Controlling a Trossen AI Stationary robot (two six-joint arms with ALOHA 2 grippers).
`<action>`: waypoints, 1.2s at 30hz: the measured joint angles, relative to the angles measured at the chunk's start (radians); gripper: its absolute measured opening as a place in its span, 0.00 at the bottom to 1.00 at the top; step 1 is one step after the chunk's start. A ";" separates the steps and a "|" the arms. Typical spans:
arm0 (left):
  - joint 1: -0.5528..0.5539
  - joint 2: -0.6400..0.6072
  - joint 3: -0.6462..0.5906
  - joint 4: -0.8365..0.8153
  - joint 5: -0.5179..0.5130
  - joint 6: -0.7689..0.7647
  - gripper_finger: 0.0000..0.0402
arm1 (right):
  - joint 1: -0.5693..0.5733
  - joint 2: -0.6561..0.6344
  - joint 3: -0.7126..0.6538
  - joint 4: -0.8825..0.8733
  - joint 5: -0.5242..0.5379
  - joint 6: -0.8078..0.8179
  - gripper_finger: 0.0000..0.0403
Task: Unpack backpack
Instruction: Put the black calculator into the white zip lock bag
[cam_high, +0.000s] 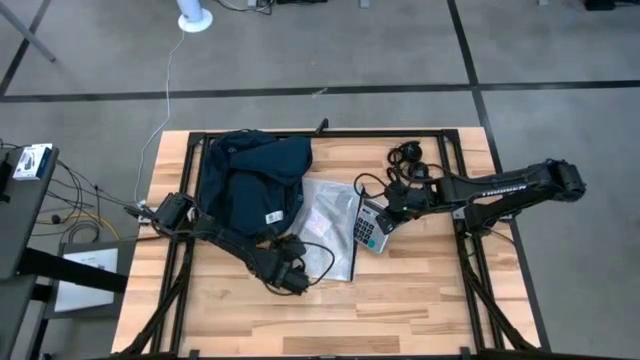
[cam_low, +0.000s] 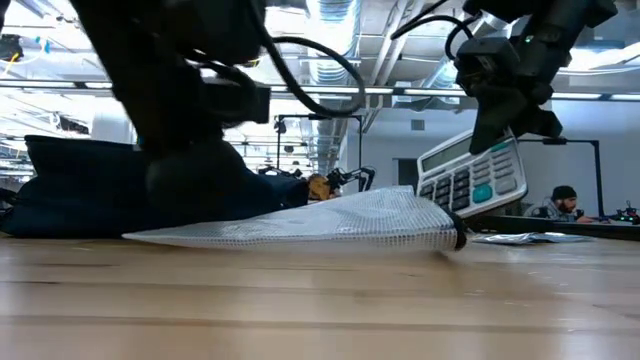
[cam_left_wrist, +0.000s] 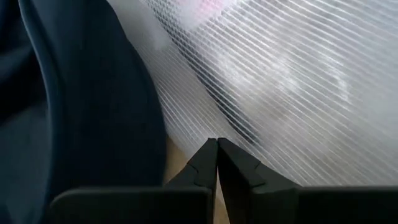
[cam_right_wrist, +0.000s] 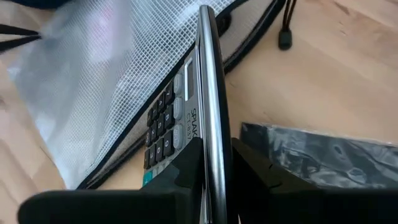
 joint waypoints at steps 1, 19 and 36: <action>0.009 0.000 0.000 0.002 -0.001 0.027 0.00 | 0.002 -0.001 0.000 -0.002 0.000 0.001 0.13; 0.018 -0.229 -0.390 0.710 0.027 0.358 0.00 | 0.091 0.033 -0.091 0.226 -0.026 0.179 0.13; 0.083 -0.330 -0.606 1.082 0.107 0.479 0.00 | 0.087 0.197 -0.246 0.841 -0.056 0.194 0.13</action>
